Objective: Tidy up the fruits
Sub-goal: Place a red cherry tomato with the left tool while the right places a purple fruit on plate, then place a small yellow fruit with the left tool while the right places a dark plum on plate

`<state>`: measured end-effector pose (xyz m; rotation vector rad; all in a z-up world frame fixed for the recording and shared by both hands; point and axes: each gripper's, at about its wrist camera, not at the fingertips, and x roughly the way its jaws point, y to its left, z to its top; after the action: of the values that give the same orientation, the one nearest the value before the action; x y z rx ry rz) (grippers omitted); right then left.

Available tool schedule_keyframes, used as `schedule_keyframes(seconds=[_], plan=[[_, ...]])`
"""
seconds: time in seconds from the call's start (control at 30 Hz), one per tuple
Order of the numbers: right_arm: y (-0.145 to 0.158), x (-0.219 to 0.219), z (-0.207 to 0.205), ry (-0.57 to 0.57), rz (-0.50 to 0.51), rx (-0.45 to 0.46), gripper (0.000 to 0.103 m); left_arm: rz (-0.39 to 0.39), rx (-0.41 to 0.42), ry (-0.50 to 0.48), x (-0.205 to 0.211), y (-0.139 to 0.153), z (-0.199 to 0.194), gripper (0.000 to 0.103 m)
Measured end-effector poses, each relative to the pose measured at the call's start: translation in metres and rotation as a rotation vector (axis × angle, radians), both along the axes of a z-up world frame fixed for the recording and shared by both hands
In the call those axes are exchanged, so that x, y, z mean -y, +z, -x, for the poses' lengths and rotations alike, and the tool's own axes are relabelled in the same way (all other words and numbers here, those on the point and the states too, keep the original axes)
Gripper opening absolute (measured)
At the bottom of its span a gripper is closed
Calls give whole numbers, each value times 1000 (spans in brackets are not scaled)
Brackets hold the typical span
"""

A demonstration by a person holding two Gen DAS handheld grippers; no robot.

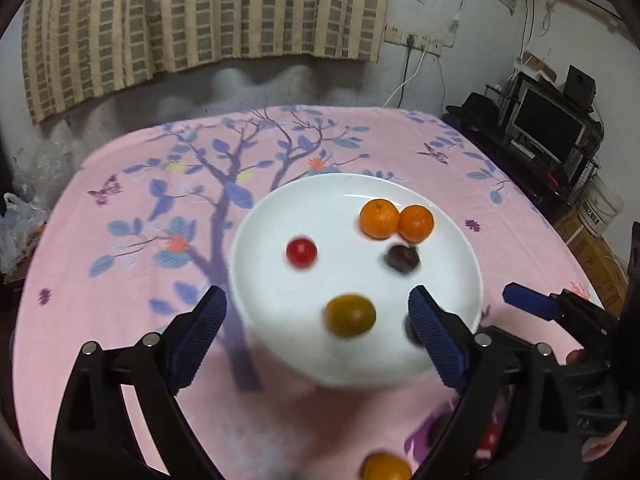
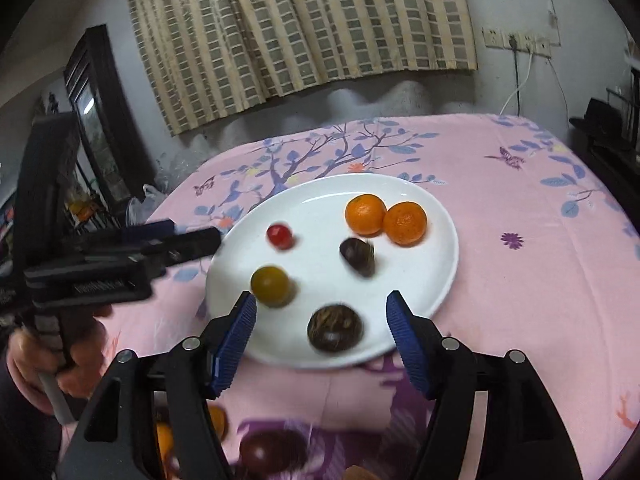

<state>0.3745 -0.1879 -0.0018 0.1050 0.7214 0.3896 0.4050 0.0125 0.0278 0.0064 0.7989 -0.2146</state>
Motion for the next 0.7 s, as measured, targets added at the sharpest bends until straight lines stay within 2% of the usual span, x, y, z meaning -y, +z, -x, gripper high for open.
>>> schedule_keyframes(seconds=[0.1,0.23,0.3,0.37,0.5,0.53,0.57,0.63,0.7], plan=[[-3,-3,29,40,13,-30,69,26,18,-11,-16,6,46,92],[-16,-15,54,90,48,-74,69,77,49,-2,-37,-6,115,92],[-24,-23,61,93,111,-77,69,53,79,-1,-41,-14,148,92],[-31,-26,62,90,128,-95,69,37,88,-22,-43,-20,170,92],[-42,-30,59,97,125,-145,68,68,56,-76,-51,-35,201,92],[-46,-32,57,100,128,-159,64,65,51,-91,-51,-39,206,92],[-50,-32,55,102,131,-171,50,58,47,-103,-52,-43,210,92],[-56,-33,53,125,109,-193,39,31,38,-123,-50,-50,217,92],[-55,-33,54,129,96,-199,38,13,19,-143,-47,-58,220,81]])
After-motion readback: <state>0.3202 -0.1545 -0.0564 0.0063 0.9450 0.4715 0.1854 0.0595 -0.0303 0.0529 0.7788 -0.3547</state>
